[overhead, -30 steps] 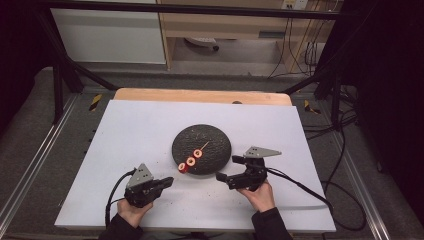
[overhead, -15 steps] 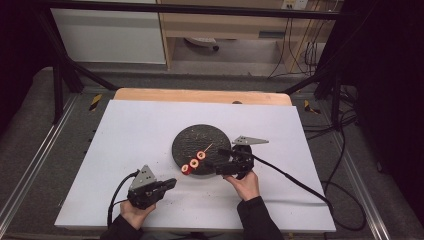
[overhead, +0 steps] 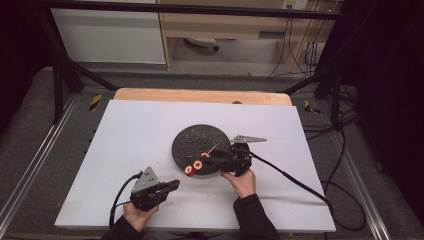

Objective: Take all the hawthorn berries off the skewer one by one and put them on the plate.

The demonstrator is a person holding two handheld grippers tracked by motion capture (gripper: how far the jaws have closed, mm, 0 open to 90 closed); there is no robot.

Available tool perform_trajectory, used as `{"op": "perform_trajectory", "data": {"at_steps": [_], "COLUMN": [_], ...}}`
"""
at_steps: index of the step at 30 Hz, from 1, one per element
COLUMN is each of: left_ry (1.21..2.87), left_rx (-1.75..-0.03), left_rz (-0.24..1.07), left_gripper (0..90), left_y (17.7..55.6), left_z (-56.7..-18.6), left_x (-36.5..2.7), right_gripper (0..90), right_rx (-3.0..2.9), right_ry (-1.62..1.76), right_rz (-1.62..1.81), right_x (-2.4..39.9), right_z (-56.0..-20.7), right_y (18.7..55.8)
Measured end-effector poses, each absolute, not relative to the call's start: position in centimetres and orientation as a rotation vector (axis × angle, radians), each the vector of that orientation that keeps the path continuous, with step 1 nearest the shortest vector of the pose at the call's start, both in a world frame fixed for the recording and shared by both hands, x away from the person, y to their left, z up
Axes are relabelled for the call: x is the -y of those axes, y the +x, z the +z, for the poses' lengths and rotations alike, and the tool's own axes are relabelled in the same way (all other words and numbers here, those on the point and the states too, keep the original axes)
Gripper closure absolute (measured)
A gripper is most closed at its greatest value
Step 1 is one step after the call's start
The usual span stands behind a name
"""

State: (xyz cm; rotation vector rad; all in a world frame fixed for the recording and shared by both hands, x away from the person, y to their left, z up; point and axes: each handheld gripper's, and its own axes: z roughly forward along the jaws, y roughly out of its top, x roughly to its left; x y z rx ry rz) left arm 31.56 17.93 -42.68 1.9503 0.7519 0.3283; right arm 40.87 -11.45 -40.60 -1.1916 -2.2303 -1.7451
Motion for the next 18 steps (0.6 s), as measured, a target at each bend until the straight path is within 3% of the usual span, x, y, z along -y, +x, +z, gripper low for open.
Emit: {"op": "perform_trajectory", "data": {"at_steps": [10,18], "left_ry": [1.952,1.945], "left_rx": [-0.746,-0.745], "left_rz": [0.332,0.331], "left_gripper": [87.8,87.8], "left_y": [31.5,31.52], "left_z": [-42.74,-42.83], "left_x": [-17.89,-18.0], "right_gripper": [60.0,62.8], "right_rx": [2.199,2.174], "right_ry": [-1.158,-1.145], "right_rz": [-1.734,-1.717], "right_x": [11.5,11.62], "right_z": [-40.66,-40.57], "right_y": [41.08,41.24]}}
